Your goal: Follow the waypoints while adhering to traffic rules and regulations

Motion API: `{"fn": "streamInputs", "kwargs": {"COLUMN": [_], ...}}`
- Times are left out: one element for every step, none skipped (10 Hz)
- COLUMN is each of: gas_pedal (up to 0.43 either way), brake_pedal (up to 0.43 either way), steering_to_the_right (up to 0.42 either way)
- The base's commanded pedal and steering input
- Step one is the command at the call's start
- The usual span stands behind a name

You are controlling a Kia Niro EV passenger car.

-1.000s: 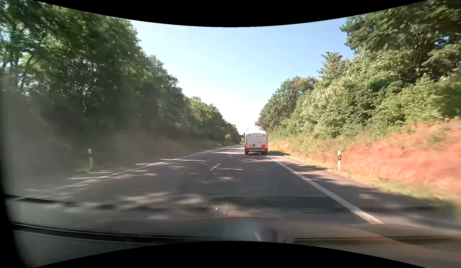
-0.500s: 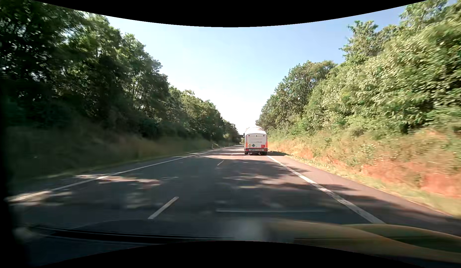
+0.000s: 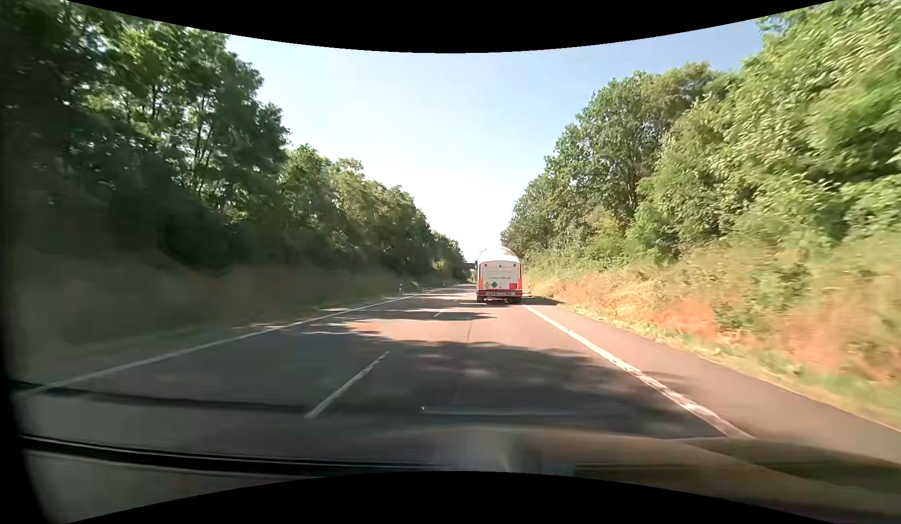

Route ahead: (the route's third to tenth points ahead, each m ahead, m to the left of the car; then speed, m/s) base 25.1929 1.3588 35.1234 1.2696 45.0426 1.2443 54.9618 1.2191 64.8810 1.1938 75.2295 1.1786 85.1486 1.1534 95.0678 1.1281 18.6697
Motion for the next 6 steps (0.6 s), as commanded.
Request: {"fn": "streamInputs", "kwargs": {"gas_pedal": [0.098,0.098,0.098,0.098,0.098,0.098], "brake_pedal": [0.006,0.006,0.006,0.006,0.006,0.006], "steering_to_the_right": [0.006,0.005,0.005,0.005,0.005,0.005]}}
